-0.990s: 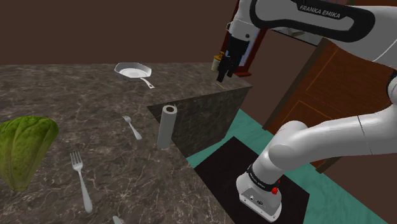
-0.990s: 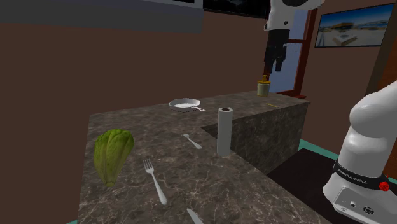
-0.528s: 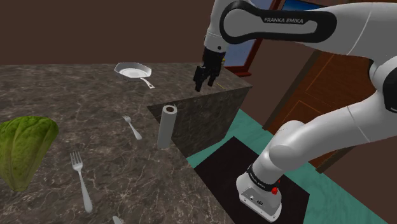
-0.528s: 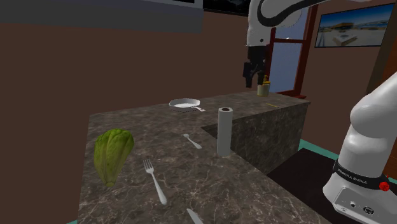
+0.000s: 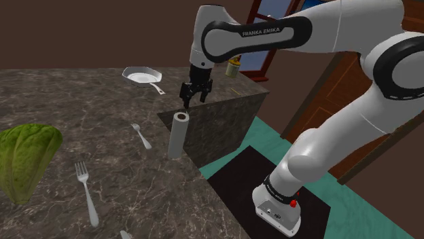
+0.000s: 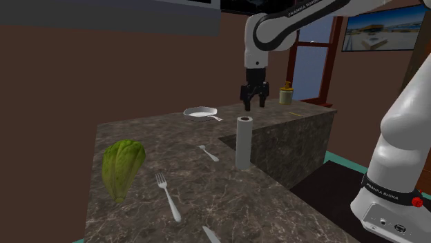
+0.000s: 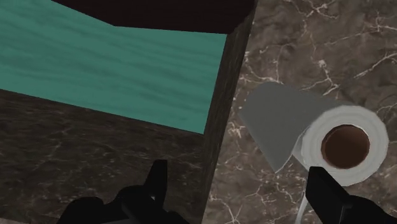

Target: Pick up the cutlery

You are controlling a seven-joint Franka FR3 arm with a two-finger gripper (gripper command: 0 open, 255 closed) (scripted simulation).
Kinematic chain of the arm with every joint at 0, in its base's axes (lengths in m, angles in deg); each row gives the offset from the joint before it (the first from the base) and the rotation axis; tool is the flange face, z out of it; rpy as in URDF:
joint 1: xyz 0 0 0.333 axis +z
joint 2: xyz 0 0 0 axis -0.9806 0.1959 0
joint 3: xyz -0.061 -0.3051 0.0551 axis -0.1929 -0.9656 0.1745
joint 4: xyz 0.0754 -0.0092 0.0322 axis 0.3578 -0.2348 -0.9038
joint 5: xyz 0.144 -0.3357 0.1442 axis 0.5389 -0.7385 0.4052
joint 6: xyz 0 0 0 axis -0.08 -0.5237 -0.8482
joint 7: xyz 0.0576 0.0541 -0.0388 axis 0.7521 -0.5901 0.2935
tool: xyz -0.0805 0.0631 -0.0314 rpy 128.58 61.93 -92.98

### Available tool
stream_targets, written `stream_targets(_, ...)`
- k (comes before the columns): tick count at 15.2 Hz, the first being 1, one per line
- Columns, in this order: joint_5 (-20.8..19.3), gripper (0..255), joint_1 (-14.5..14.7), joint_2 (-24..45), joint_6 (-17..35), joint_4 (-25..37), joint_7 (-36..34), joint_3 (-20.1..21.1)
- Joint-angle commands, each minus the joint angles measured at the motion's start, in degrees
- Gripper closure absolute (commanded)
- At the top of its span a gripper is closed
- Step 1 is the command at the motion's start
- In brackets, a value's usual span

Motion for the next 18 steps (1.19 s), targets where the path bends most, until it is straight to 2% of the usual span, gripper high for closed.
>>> stream_targets(1,-0.2,0,0.4,4.2,1.9,1.9,-2.7,1.3)
stream_targets(10,-4.0,0,2.7,24.1,8.0,13.6,-13.1,4.3)
stream_targets(18,-7.6,0,7.2,42.7,8.8,29.4,-20.6,3.5)
